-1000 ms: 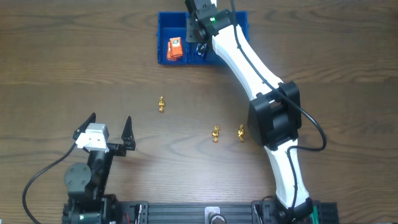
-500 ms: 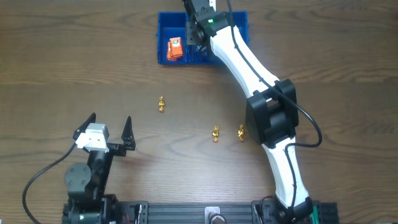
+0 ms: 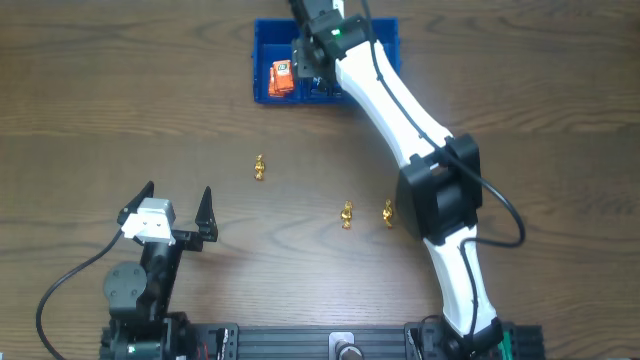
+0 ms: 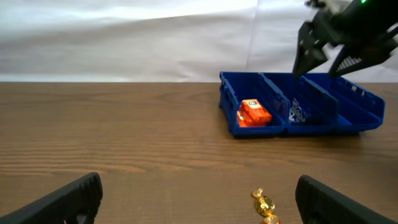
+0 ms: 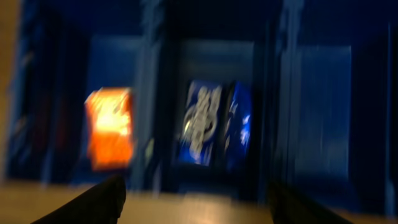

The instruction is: Sort Candies Into Trays

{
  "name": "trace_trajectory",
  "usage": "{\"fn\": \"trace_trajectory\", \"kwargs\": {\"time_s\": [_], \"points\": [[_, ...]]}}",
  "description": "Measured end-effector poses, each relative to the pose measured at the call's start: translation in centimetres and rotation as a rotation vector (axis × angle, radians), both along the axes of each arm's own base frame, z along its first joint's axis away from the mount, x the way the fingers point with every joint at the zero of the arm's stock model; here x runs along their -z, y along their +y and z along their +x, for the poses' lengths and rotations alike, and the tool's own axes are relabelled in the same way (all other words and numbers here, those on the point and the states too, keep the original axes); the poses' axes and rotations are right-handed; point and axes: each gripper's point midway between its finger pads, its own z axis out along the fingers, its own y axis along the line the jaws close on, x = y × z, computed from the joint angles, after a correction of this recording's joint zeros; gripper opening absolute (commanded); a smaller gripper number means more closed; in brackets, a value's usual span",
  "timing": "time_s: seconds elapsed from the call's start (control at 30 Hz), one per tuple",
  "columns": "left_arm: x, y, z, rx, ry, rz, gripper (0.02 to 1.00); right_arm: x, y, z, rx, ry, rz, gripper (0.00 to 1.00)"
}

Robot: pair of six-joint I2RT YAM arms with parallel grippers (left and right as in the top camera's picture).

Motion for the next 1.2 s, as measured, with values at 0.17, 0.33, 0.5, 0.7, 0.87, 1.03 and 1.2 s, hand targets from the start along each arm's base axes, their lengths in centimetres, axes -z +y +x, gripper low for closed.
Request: {"fn": "trace_trajectory", "kwargs": {"time_s": [0.17,0.33,0.5,0.7,0.87,1.03,1.2], "points": [[0.0,0.0,0.0,0.000,0.000,0.000,0.998,-4.2,4.1,-5.8,-0.116,0.023,0.014,0.792],[0.0,0.0,0.0,0.000,0.000,0.000,0.998,-4.2,9.1,-10.7,-0.210,0.054,0.040,0.772],[0.0,0.0,0.0,0.000,0.000,0.000,0.998,0.3,11.6,-14.7,-0.225,0.146,0.014,0.741],[0.0,0.0,0.0,0.000,0.000,0.000,0.998,5.9,11.9,-15.8,-0.151,0.244,-0.022,0.737],[0.0,0.0,0.0,0.000,0.000,0.000,0.998,8.7,12.0,-15.4,-0.103,0.278,-0.022,0.733],[0.0,0.0,0.0,0.000,0.000,0.000,0.998,9.0,11.8,-14.7,-0.063,0.275,-0.001,0.724],[0.0,0.0,0.0,0.000,0.000,0.000,0.998,10.4,11.7,-14.6,-0.035,0.292,-0.008,0.713]]}}
